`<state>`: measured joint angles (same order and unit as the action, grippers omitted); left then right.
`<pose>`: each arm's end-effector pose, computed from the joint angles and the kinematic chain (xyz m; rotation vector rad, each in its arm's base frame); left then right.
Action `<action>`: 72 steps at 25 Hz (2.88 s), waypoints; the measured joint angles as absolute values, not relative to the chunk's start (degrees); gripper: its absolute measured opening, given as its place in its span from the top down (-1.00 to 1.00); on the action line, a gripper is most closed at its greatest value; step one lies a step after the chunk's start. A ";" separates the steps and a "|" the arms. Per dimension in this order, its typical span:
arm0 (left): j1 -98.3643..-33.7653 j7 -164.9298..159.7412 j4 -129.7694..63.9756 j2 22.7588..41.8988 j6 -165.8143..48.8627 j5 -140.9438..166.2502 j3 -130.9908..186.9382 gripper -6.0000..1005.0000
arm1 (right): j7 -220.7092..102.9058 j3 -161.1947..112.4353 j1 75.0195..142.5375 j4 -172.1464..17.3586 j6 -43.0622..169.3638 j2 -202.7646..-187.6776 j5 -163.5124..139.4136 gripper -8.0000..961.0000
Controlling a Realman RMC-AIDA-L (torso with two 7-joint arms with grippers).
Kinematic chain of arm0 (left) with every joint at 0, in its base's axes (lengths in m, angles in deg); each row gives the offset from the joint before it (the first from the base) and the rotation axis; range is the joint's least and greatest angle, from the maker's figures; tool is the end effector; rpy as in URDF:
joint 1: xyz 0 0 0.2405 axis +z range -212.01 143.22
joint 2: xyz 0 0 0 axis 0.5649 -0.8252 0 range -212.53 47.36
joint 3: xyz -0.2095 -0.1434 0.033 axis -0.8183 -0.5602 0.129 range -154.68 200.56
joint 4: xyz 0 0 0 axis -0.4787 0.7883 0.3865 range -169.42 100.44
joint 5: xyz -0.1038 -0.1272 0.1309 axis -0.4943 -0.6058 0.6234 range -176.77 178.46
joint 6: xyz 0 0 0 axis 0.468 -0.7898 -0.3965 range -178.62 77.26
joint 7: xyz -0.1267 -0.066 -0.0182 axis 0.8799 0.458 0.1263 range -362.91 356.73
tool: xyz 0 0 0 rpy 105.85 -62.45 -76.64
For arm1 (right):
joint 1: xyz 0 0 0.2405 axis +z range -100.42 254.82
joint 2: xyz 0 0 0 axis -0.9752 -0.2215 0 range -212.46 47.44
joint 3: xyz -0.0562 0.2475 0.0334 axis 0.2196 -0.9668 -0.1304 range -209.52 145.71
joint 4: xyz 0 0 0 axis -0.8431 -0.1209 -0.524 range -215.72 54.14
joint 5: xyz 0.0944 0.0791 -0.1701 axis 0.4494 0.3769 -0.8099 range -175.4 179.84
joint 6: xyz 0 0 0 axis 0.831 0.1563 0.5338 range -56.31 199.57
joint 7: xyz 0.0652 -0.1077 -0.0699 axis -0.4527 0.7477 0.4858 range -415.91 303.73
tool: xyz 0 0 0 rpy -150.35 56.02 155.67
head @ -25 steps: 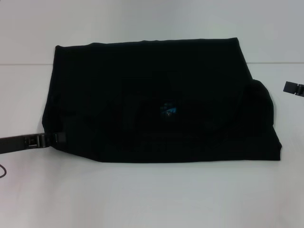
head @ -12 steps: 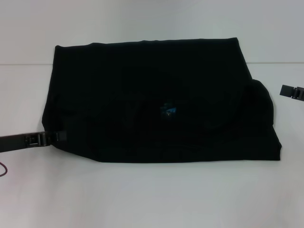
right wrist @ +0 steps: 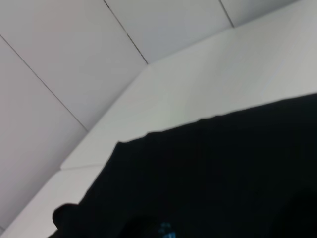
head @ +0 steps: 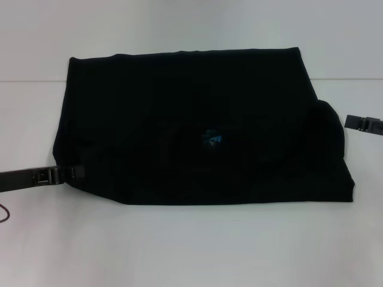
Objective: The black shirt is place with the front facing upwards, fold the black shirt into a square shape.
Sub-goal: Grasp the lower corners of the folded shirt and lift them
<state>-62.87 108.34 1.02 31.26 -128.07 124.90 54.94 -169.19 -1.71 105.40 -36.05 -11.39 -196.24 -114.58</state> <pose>-0.3352 0.3401 0.0417 -2.2372 -1.4596 -0.5430 0.3065 0.3547 0.0859 -2.2247 1.2986 0.7305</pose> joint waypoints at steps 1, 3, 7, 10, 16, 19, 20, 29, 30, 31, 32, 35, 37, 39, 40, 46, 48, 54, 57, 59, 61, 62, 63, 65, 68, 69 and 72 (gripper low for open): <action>-62.87 108.34 1.02 31.26 -128.07 124.91 54.94 0.98 | -170.38 -0.96 105.55 -36.05 -11.00 -196.06 -115.06 -0.97; -62.87 108.35 1.01 31.28 -128.05 124.92 54.90 0.98 | -172.86 -0.05 105.96 -35.88 -10.31 -195.77 -116.64 -0.97; -62.89 108.36 0.95 31.30 -128.03 124.95 54.86 0.98 | -178.71 0.30 107.93 -33.90 -9.73 -195.50 -123.38 -0.97; -63.00 108.40 0.93 31.32 -128.02 124.95 54.92 0.98 | -184.93 0.51 109.89 -31.15 -10.11 -195.48 -128.84 -0.97; -63.44 108.52 0.93 31.36 -128.02 125.18 55.09 0.98 | -193.89 0.67 113.66 -26.72 -12.26 -195.31 -138.28 -0.97; -63.51 108.53 0.93 31.43 -128.02 125.23 55.11 0.98 | -195.60 0.69 114.99 -25.64 -13.63 -195.29 -141.01 -0.97; -63.50 108.52 0.93 31.45 -128.02 125.23 55.10 0.98 | -195.91 0.73 115.28 -25.52 -13.95 -195.28 -141.65 -0.97; -63.49 108.53 0.84 31.49 -128.03 125.12 55.09 0.98 | -197.37 1.09 116.32 -25.72 -15.11 -195.29 -146.71 -0.97; -63.49 108.53 0.84 31.49 -128.03 125.11 55.08 0.98 | -197.37 1.30 116.32 -25.78 -15.14 -195.34 -146.74 -0.97; -63.49 108.52 0.84 31.51 -128.03 125.08 55.06 0.98 | -197.36 1.56 116.32 -25.89 -15.15 -195.39 -146.75 -0.97; -63.49 108.51 0.84 31.56 -128.03 125.07 55.04 0.98 | -197.36 1.83 116.32 -26.07 -15.12 -195.48 -146.77 -0.97; -63.48 108.51 0.84 31.58 -128.03 125.05 55.06 0.98 | -197.08 2.31 116.33 -27.33 -14.56 -195.59 -146.82 -0.97; -63.48 108.49 0.84 31.63 -128.03 125.04 55.08 0.98 | -196.86 2.74 116.39 -28.51 -14.04 -195.61 -146.84 -0.96; -63.48 108.49 0.84 31.66 -128.03 125.03 55.09 0.98 | -196.74 3.64 116.49 -29.67 -13.18 -195.62 -146.86 -0.95; -63.48 108.48 0.84 31.68 -128.03 125.03 55.10 0.98 | -196.73 4.16 116.55 -30.17 -12.87 -195.62 -146.87 -0.94; -63.53 108.43 0.84 31.67 -128.03 125.03 55.11 0.98 | -196.71 4.93 116.85 -30.91 -12.11 -195.56 -146.90 -0.90; -63.55 108.39 0.84 31.67 -128.03 125.03 55.11 0.98 | -196.68 5.04 116.92 -31.12 -11.70 -195.61 -146.92 -0.89; -63.57 108.35 0.84 31.66 -128.03 125.03 55.11 0.98 | -196.67 7.21 117.92 -34.82 -9.03 -195.47 -146.90 -0.85; -63.61 108.37 0.84 31.66 -128.03 125.03 55.10 0.98 | -196.68 8.00 118.34 -35.96 -8.07 -195.48 -146.91 -0.83; -63.66 108.39 0.85 31.66 -128.03 125.03 55.10 0.98 | -196.67 8.24 118.50 -36.12 -7.75 -195.60 -146.93 -0.82; -63.67 108.43 0.84 31.66 -128.03 125.03 55.11 0.98 | -196.65 8.39 118.60 -36.13 -7.61 -195.69 -146.93 -0.81; -63.66 108.45 0.84 31.66 -128.03 125.03 55.11 0.98 | -196.64 8.53 118.62 -36.14 -7.50 -195.74 -146.93 -0.80; -63.66 108.45 0.84 31.66 -128.02 125.03 55.11 0.98 | -196.63 8.66 118.64 -36.16 -7.36 -195.79 -146.93 -0.80; -63.67 108.44 0.84 31.66 -128.03 125.03 55.10 0.98 | -196.62 8.80 118.68 -36.44 -6.95 -195.88 -146.93 -0.78; -63.67 108.42 0.84 31.66 -128.03 125.03 55.10 0.98 | -196.39 8.80 118.94 -37.47 -6.46 -195.95 -146.93 -0.77; -63.67 108.42 0.84 31.66 -128.03 125.03 55.11 0.98 | -196.25 8.80 119.05 -37.81 -6.38 -195.96 -146.93 -0.76; -63.67 108.42 0.85 31.66 -128.02 125.03 55.10 0.98 | -195.96 8.86 119.33 -38.36 -6.22 -195.97 -146.93 -0.74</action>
